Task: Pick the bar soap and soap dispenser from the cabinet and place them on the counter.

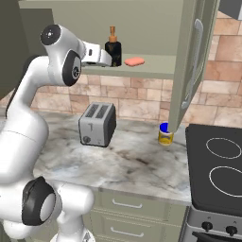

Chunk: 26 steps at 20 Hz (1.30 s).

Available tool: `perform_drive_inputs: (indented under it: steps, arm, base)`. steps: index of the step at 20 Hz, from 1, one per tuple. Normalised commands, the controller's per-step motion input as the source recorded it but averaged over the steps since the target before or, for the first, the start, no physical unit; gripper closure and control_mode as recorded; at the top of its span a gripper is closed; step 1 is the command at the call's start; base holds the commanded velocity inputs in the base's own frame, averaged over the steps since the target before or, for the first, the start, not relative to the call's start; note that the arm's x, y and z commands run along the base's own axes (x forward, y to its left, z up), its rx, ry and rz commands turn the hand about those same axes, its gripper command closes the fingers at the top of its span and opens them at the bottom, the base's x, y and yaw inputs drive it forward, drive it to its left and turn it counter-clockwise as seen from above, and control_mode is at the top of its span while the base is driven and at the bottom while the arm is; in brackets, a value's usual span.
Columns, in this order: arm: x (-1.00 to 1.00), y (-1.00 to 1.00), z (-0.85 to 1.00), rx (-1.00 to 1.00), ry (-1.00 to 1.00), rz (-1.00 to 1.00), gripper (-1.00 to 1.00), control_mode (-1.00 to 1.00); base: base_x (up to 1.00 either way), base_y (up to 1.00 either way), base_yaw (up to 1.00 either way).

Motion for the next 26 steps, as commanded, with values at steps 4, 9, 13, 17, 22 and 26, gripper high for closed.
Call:
perform_drive_inputs:
  steps: [4, 9, 13, 17, 22, 26]
  arm:
    - [0.49, 0.0, -0.1, 0.0, 0.02, 0.0, -1.0, -1.0]
    - [0.52, -0.04, -0.09, 0.0, 0.01, 0.0, -1.0, -1.0]
    - [0.42, -0.13, 0.0, 0.0, 0.0, 0.0, -1.0, -1.0]
    - [0.38, -0.11, 0.0, 0.0, 0.0, 0.0, -1.0, -1.0]
    - [0.34, -0.02, -0.02, 0.0, 0.0, 0.02, -1.0, -1.0]
    - [0.29, -0.01, 0.0, 0.0, 0.0, 0.05, -1.0, -1.0]
  base:
    - [0.0, 0.0, 0.0]
    - [0.0, 0.0, 0.0]
    - [0.0, 0.0, 0.0]
    - [0.0, 0.0, 0.0]
    - [0.0, 0.0, 0.0]
    - [0.0, 0.0, 0.0]
